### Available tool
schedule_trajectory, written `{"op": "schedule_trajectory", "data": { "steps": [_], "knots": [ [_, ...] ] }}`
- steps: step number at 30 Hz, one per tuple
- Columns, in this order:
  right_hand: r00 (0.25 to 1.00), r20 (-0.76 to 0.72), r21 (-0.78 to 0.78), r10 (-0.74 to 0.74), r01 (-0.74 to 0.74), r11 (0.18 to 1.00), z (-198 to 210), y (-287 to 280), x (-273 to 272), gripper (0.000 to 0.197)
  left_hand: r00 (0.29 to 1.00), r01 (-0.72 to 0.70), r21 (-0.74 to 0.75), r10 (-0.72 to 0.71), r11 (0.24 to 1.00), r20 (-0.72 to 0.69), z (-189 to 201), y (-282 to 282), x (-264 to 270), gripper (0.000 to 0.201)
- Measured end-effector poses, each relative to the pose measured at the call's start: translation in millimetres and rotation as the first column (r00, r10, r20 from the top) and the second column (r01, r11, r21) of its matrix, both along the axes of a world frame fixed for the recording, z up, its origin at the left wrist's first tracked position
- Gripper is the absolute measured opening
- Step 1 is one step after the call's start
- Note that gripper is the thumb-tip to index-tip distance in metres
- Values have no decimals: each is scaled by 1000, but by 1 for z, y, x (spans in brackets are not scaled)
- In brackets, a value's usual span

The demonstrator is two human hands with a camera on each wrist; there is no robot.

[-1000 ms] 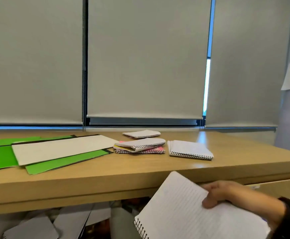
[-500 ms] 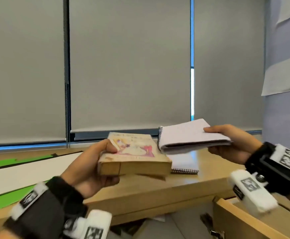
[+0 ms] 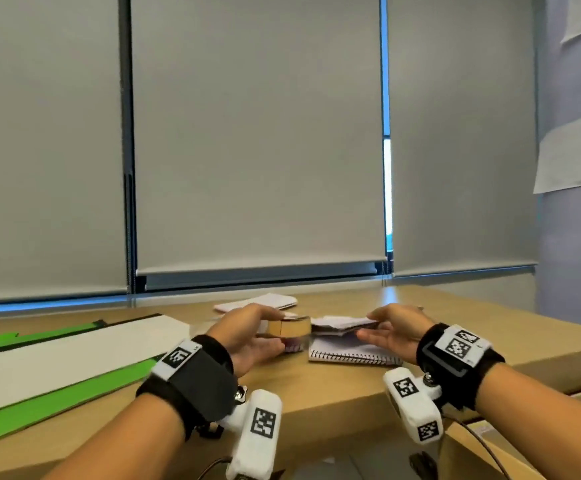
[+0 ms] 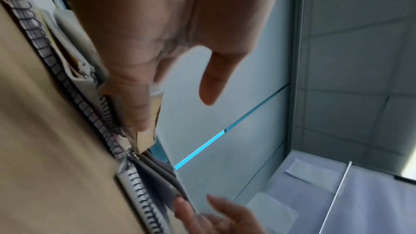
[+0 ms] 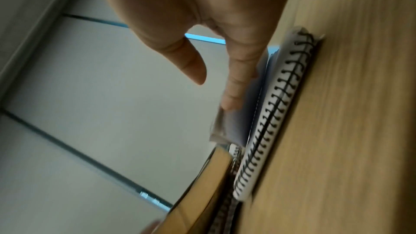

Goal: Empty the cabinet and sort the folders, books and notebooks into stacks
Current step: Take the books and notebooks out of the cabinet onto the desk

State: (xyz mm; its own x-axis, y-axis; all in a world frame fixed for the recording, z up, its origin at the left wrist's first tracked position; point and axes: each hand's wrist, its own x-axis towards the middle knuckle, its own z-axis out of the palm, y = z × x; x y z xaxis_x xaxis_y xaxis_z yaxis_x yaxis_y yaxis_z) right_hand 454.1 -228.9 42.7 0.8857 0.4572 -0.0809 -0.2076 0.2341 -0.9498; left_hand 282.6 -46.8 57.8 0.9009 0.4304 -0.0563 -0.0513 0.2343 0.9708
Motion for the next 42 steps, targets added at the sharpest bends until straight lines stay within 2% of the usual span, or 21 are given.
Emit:
{"op": "schedule_trajectory", "data": {
  "steps": [2,4,5,7,9,11,12,14,15,19,23,25,28,31,32,34,36,37,39,42],
  "knots": [
    [998,49,-60,44,-41,997,0,1,-16,19,996,34,217,-17,976,-82,-5,-5,-7,26],
    [966,182,-184,185,-152,971,5,1,-44,27,986,109,442,-41,890,-162,-7,-13,-20,30],
    [921,249,-267,299,-231,935,9,0,-61,30,976,180,522,-84,834,-203,-6,-16,-29,33],
    [777,312,-441,547,-391,808,14,0,-100,35,948,297,605,-154,738,-277,-6,-20,-54,29],
    [626,331,-596,707,-442,670,12,1,-135,37,940,328,661,-166,675,-297,-11,-19,-83,24],
    [475,378,-749,795,-347,564,3,6,-161,29,937,341,692,-174,636,-302,-24,-13,-112,23],
    [376,402,-812,835,-274,515,-3,9,-172,25,930,362,684,-193,633,-314,-33,-10,-126,23],
    [205,376,-895,904,-172,411,-25,22,-190,22,910,402,631,-210,664,-359,-61,3,-155,25],
    [170,335,-921,927,-147,360,-37,30,-196,22,899,415,615,-195,670,-393,-77,10,-164,25],
    [163,135,-974,977,-160,162,-109,84,-213,27,857,354,597,7,720,-516,-162,49,-190,22],
    [128,50,-999,990,-8,52,-185,141,-216,37,787,272,626,206,731,-582,-249,86,-205,17],
    [132,16,-1000,991,17,13,-220,163,-218,41,759,237,614,251,753,-601,-280,96,-211,12],
    [145,-34,-998,989,42,-41,-258,199,-226,45,733,198,608,295,769,-613,-309,109,-219,18],
    [164,2,-999,986,52,-6,-283,234,-228,48,747,92,586,334,805,-575,-323,125,-223,16],
    [193,25,-999,981,35,19,-290,247,-226,48,749,45,574,352,818,-561,-327,131,-224,16],
    [331,43,-988,943,-129,91,-306,276,-226,38,744,-37,549,389,835,-542,-336,144,-230,19],
    [553,-38,-904,832,-373,207,-323,307,-224,13,736,-90,516,406,852,-542,-347,158,-238,20],
    [653,-106,-854,750,-446,267,-329,320,-221,13,732,-103,503,407,858,-546,-352,162,-242,20],
    [749,-178,-808,638,-482,339,-343,346,-216,17,719,-140,479,422,866,-552,-364,170,-252,21],
    [829,-136,-801,542,-414,433,-357,378,-203,35,721,-190,412,412,891,-557,-381,178,-262,19]
  ]
}}
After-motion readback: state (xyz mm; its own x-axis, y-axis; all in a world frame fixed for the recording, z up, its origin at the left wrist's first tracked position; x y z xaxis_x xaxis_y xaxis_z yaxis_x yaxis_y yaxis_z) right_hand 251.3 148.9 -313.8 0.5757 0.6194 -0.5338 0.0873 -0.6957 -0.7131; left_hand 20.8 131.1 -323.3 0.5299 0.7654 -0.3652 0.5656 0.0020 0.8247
